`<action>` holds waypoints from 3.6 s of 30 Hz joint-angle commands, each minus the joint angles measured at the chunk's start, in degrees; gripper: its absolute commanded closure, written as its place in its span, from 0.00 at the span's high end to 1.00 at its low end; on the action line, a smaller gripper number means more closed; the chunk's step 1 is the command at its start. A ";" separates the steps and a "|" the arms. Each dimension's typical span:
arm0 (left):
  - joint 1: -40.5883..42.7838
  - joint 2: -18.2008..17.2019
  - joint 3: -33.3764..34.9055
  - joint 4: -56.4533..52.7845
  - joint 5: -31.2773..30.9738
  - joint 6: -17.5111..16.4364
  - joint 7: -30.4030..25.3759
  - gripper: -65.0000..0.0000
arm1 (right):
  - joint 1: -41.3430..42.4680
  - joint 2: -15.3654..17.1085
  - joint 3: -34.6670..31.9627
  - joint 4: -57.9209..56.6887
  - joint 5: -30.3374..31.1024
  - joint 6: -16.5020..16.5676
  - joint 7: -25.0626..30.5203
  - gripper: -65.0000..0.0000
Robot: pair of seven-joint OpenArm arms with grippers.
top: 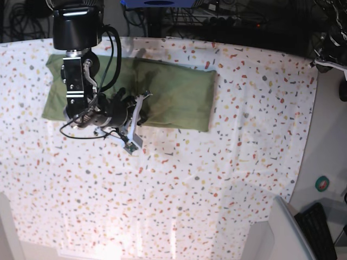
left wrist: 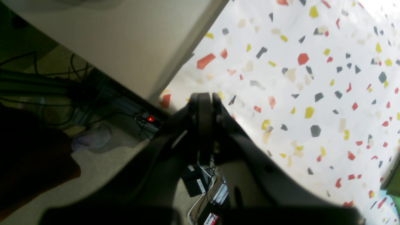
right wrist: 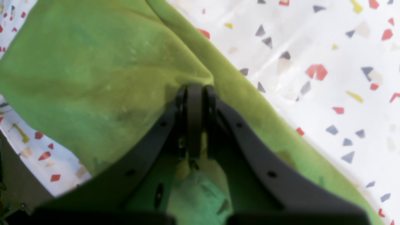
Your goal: Layout the t-shirt on the table in an organized manner, then fold the t-shirt properly
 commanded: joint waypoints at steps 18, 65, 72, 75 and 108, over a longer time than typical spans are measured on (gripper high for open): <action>-0.65 -1.35 32.62 15.04 -0.45 -0.23 -1.20 0.00 | -8.52 0.44 21.37 27.93 -2.60 0.08 0.80 0.52; -6.63 -10.67 35.61 -4.92 -0.36 -0.23 -13.68 0.00 | 0.45 16.88 50.64 -20.77 36.70 0.08 -28.48 0.54; -9.00 -10.32 41.85 -5.62 -0.36 -0.23 -13.95 0.00 | 0.10 15.30 46.33 -20.77 36.70 0.08 -28.48 0.53; -11.11 -10.15 46.60 -7.56 -0.36 -0.23 -14.04 0.00 | 0.01 15.30 46.33 -20.60 36.70 0.08 -29.88 0.53; -16.83 4.62 67.34 -11.16 11.86 -0.14 -13.68 0.00 | 1.33 21.28 45.37 -14.18 36.26 -6.91 -27.95 0.00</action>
